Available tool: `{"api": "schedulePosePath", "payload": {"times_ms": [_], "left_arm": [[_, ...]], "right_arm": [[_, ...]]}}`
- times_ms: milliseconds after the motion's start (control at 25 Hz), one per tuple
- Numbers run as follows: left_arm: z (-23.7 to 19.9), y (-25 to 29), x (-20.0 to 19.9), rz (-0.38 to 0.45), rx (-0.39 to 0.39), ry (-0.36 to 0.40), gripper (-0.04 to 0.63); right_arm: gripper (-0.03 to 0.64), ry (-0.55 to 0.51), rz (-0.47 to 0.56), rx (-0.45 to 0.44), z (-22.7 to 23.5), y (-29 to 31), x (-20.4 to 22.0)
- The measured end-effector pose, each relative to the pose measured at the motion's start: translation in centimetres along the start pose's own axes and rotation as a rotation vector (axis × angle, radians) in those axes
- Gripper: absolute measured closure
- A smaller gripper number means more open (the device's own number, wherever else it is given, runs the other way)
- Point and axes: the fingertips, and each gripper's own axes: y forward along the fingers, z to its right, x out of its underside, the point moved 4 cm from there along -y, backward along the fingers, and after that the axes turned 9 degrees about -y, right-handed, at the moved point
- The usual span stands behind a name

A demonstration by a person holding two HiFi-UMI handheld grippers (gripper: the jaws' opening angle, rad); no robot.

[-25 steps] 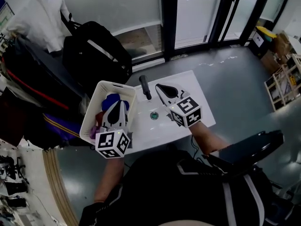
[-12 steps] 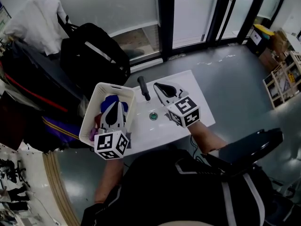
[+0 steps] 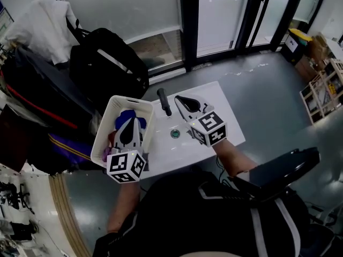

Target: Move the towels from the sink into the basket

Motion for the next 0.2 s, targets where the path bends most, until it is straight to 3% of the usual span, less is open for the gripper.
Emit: {"api": "schedulePosePath", "payload": {"times_ms": [200], "left_arm": [[0.15,-0.09,0.11,-0.005,0.000,-0.010,0.589]], "right_arm": [[0.611,-0.001,-0.004,-0.003,-0.12,0.09,-0.03]]}}
